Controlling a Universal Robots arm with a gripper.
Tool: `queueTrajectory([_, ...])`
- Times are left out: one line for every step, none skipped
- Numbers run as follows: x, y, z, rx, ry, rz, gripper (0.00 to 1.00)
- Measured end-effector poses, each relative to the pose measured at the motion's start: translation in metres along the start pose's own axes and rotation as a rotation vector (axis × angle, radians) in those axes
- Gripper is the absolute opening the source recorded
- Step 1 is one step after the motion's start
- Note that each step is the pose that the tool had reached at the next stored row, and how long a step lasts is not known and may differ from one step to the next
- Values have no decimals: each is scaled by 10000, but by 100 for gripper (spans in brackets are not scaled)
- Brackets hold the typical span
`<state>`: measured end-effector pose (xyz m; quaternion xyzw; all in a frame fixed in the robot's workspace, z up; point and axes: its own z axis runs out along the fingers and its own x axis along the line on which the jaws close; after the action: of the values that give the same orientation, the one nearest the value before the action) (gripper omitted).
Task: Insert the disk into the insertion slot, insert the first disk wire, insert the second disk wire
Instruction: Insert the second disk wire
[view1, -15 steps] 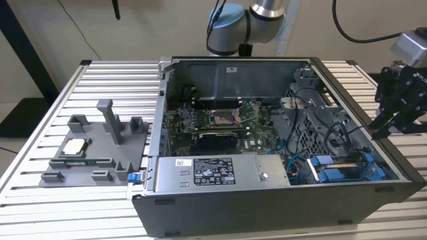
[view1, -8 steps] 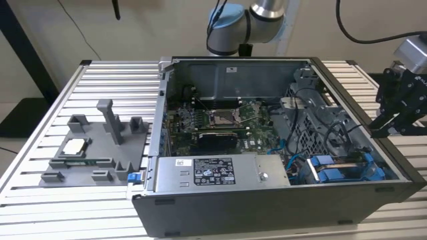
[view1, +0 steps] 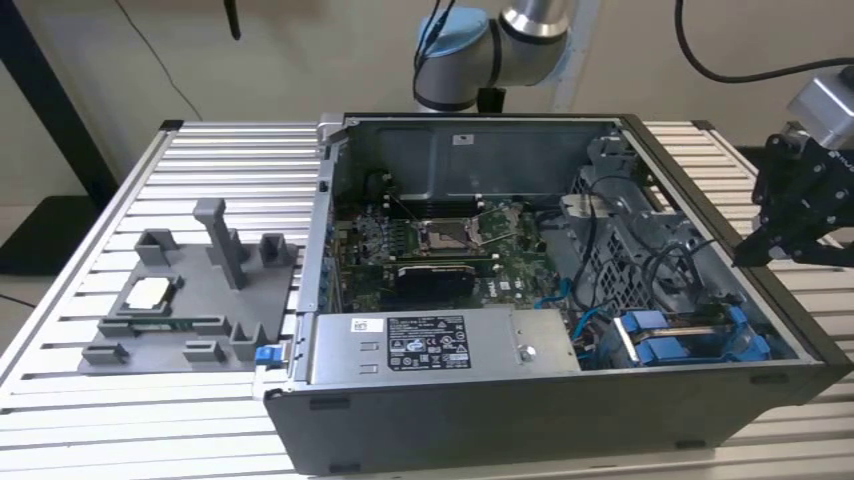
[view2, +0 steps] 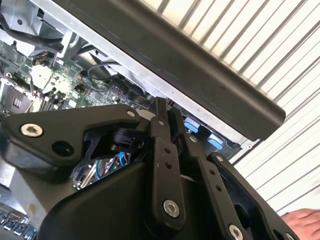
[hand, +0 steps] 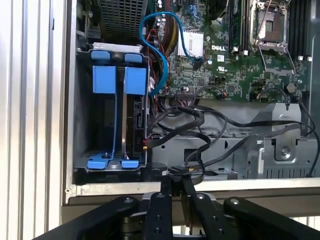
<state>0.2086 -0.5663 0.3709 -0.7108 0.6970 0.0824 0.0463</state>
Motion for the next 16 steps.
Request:
queueTrajectory([1,0,0,-1,-1,1,18])
queueTrajectory([2,0,0,-1,0,1,16])
queueTrajectory([2,0,0,0,2,1,16])
queueTrajectory([2,0,0,-1,2,1,16])
queueTrajectory([2,1,0,-1,2,1,16])
queueTrajectory([2,0,0,-1,2,1,16])
queueTrajectory([2,0,0,-1,3,1,16])
queueTrajectory([2,0,0,-1,2,1,16])
queueTrajectory([2,0,0,0,3,1,16])
queueTrajectory([2,0,0,-1,3,1,16])
queueTrajectory([2,0,0,-1,3,1,16])
queueTrajectory([2,0,0,0,3,1,16])
queueTrajectory([2,1,-2,-1,2,1,16])
queueTrajectory([2,4,-6,-1,3,2,16])
queueTrajectory([1,6,-11,0,4,2,16])
queueTrajectory([-1,11,-16,0,4,2,16])
